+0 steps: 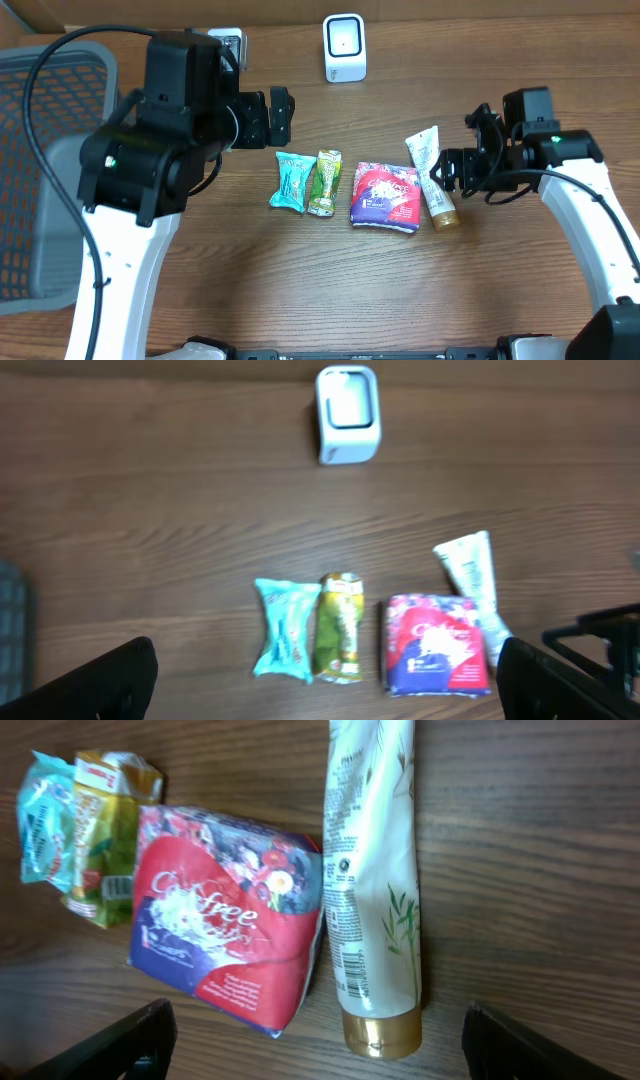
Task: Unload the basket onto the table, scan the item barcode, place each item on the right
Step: 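Raise the left arm to rest and lower the right gripper to the tube, then grasp the cream tube with the right gripper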
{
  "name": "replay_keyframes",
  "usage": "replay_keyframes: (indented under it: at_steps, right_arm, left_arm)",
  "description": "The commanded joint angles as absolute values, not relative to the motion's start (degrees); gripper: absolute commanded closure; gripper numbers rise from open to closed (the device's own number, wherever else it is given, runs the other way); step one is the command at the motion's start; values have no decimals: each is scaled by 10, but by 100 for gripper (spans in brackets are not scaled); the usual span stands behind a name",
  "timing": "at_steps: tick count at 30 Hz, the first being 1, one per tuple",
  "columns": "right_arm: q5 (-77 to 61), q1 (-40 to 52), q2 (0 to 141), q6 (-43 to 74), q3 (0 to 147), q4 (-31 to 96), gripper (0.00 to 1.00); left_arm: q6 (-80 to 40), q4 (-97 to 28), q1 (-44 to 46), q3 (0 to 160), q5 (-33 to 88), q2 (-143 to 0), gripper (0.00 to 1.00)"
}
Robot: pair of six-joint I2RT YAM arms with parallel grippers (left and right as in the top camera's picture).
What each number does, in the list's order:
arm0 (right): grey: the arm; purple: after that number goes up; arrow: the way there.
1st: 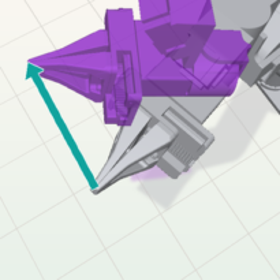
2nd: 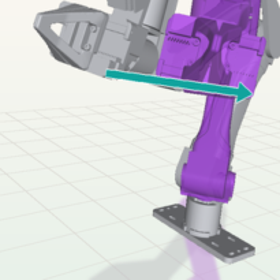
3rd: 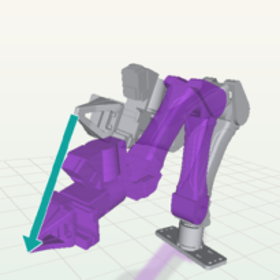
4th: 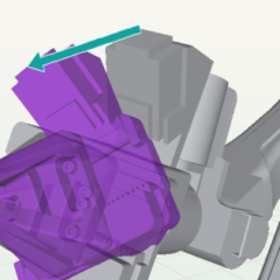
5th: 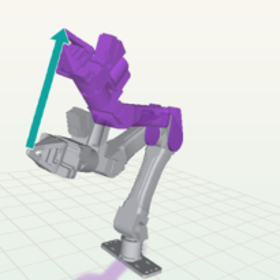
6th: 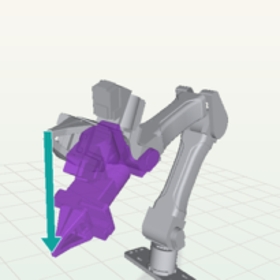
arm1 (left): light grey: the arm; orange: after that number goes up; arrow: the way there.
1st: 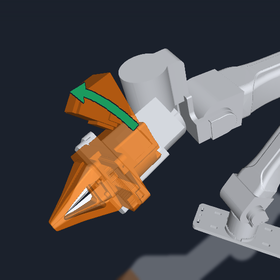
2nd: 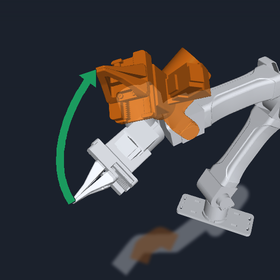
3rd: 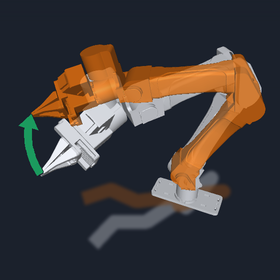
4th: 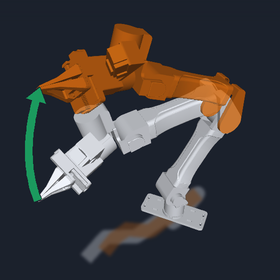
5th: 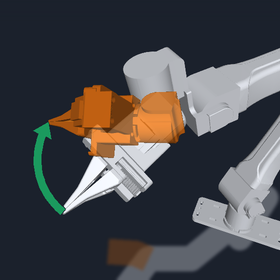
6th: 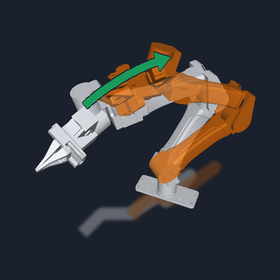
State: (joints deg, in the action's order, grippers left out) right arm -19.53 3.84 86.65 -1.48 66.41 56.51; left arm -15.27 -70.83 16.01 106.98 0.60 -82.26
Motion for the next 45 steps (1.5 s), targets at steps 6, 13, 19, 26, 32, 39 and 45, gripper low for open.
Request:
replay_keyframes:
  at_steps: [6, 13, 19, 26, 32, 39, 45]
  right_arm:
    - [-200, 38, 892, -15, 610, 517, 12]
    - [-200, 35, 898, -18, 577, 455, 12]
    - [-198, 24, 898, -32, 554, 415, 12]
    - [-199, 15, 905, -42, 553, 412, 14]
    - [-203, 15, 932, -50, 553, 407, 16]
    - [-212, 15, 982, -49, 553, 399, 27]
    - [-218, 15, 989, -45, 553, 394, 55]
  left_arm:
    - [-171, -729, 32, 1071, -44, -824, 0]
    - [-94, -736, -78, 1071, -28, -825, 0]
    - [-74, -735, -79, 1071, -32, -825, 0]
    - [-75, -736, -79, 1071, -32, -828, 0]
    - [-75, -736, -79, 1071, -32, -828, 0]
    - [-75, -736, -79, 1071, -32, -828, 0]
    - [-75, -736, -79, 1071, -32, -828, 1]
